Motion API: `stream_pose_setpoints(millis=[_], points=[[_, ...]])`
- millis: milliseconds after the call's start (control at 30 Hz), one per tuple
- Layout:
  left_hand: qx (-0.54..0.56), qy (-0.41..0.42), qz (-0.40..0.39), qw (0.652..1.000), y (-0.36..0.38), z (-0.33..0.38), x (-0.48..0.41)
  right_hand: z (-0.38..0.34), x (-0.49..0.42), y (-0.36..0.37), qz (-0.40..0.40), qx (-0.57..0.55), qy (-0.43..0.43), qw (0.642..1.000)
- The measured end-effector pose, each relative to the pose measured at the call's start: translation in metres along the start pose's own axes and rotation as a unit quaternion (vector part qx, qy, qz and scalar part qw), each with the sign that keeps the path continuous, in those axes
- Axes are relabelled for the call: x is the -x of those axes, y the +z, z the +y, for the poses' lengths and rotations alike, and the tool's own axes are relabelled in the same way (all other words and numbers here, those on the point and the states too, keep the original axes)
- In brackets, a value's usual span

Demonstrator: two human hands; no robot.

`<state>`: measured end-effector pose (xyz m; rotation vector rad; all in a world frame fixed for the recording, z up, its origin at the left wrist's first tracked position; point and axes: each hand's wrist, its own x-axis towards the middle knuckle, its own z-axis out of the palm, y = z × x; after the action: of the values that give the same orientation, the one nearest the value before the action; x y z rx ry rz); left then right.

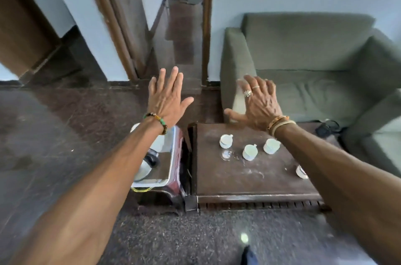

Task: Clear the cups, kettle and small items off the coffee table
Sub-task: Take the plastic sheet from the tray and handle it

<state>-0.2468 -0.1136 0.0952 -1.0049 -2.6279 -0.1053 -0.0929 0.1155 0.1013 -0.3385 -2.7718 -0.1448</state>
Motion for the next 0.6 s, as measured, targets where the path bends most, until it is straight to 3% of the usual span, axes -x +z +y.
stream_pose_setpoints(millis=[267,600], points=[[0.036,0.113,0.020,0.993,-0.022,0.146,-0.031,0.114,0.103,-0.064,0.046,0.060,0.152,0.986],[0.068,0.245,-0.025,0.967,-0.014,0.330,0.019,0.220,0.281,-0.091,0.048,0.088,0.285,0.953]])
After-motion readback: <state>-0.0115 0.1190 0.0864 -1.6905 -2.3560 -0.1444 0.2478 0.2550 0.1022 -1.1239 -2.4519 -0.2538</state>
